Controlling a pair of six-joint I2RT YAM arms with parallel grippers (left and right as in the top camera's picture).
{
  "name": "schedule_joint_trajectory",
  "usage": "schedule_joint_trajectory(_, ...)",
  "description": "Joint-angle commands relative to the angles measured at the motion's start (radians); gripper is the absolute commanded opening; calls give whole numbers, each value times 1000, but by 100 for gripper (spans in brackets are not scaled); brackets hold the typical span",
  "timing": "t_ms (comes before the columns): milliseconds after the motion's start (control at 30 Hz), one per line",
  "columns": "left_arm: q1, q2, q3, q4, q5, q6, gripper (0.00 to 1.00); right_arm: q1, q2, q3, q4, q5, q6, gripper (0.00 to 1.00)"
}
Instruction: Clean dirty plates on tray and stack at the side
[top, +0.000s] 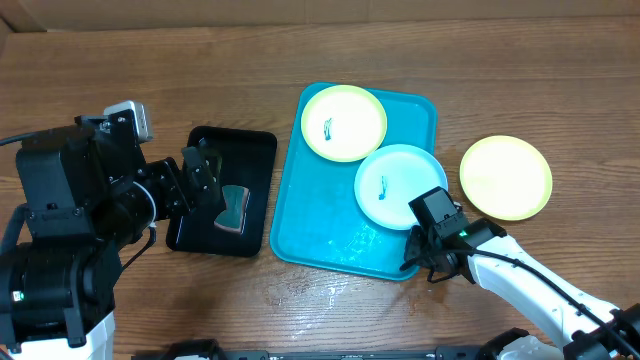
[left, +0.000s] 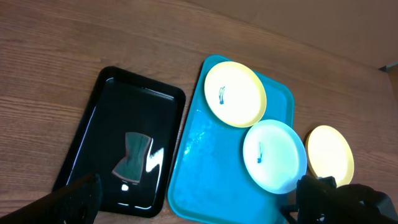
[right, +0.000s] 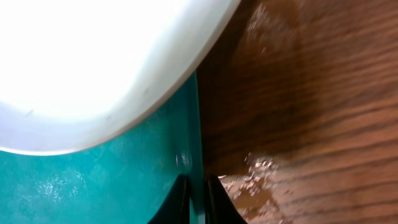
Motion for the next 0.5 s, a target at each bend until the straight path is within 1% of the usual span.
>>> schedule_joint_trajectory(0, 3, -4, 14, 3, 1, 14, 100, -13, 21, -13, 12, 115, -11, 4)
schedule_joint_trajectory(67, 3, -4, 14, 3, 1, 14, 100, -4, 19, -11, 30, 40, -83, 6)
schedule_joint_trajectory(133, 3, -4, 14, 3, 1, 14, 100, 2, 11, 0, 20, 8, -109, 9)
schedule_joint_trajectory(233, 3, -4, 14, 3, 1, 14, 100, 4, -14, 47, -72, -3, -109, 16)
schedule_joint_trajectory(300, 3, -4, 14, 3, 1, 14, 100, 5, -32, 95, -145, -51, -124, 20)
schedule_joint_trajectory(367, 3, -4, 14, 3, 1, 14, 100, 5, -46, 156, -211, -155, -182, 24)
schedule_joint_trajectory(467, 3, -4, 14, 3, 1, 14, 100, 5, -53, 249, -307, -293, -229, 32)
